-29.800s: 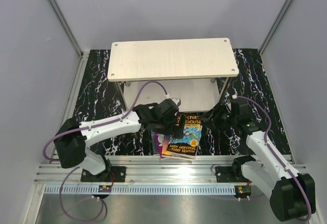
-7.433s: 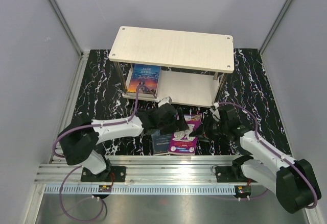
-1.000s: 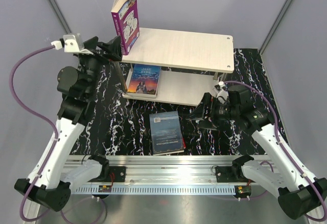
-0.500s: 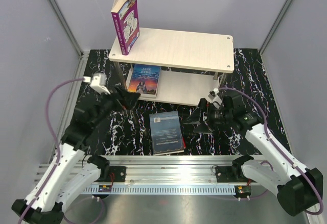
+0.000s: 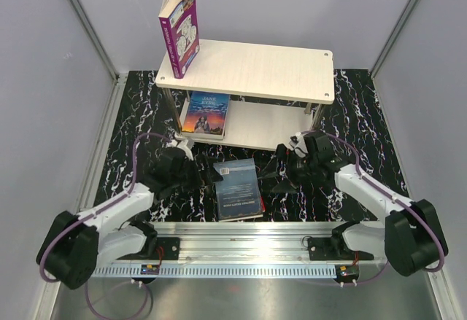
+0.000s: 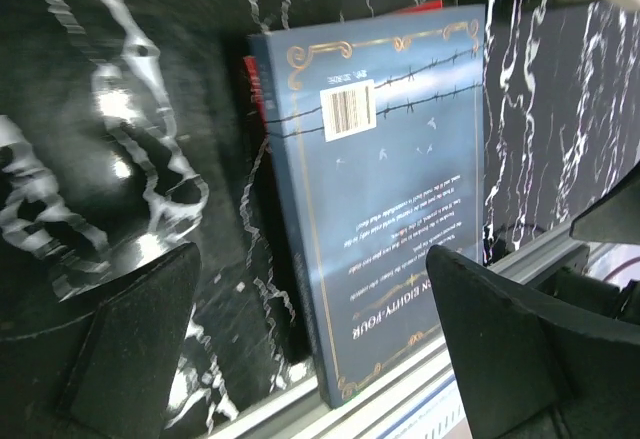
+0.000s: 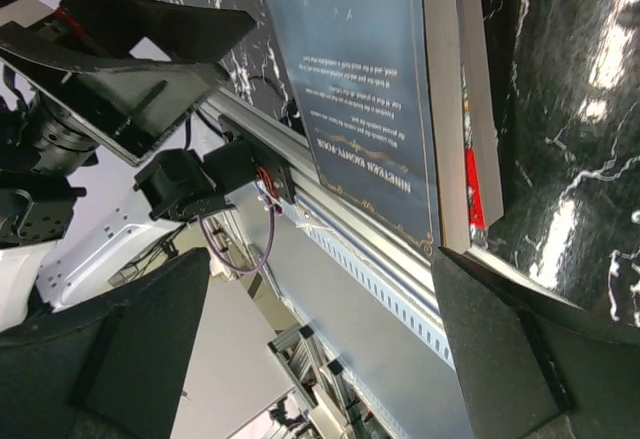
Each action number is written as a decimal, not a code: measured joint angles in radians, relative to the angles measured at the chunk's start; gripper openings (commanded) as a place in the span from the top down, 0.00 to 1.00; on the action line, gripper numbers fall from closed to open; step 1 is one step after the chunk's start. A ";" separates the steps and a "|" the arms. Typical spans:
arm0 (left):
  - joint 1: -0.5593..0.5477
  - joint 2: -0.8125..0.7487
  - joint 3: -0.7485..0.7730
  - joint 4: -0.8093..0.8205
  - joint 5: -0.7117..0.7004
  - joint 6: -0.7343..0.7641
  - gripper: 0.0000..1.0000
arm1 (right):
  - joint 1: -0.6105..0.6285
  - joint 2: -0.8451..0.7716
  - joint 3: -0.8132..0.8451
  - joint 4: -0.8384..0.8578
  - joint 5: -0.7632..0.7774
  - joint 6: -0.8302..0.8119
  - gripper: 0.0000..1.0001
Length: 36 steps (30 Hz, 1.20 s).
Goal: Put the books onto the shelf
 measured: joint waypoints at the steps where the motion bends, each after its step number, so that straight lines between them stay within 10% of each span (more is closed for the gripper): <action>1: -0.008 0.026 -0.003 0.027 0.001 -0.006 0.01 | 0.000 0.015 0.000 0.011 0.000 -0.002 0.00; 16: -0.096 0.362 -0.028 0.491 0.079 -0.132 0.02 | 0.007 0.317 0.037 0.176 0.010 -0.033 0.01; 28: -0.155 0.319 -0.045 0.421 0.063 -0.161 0.49 | 0.056 0.355 0.011 0.263 0.028 -0.003 0.01; 36: -0.171 0.156 -0.042 0.351 0.052 -0.174 0.56 | 0.069 0.320 -0.052 0.332 0.028 0.023 0.02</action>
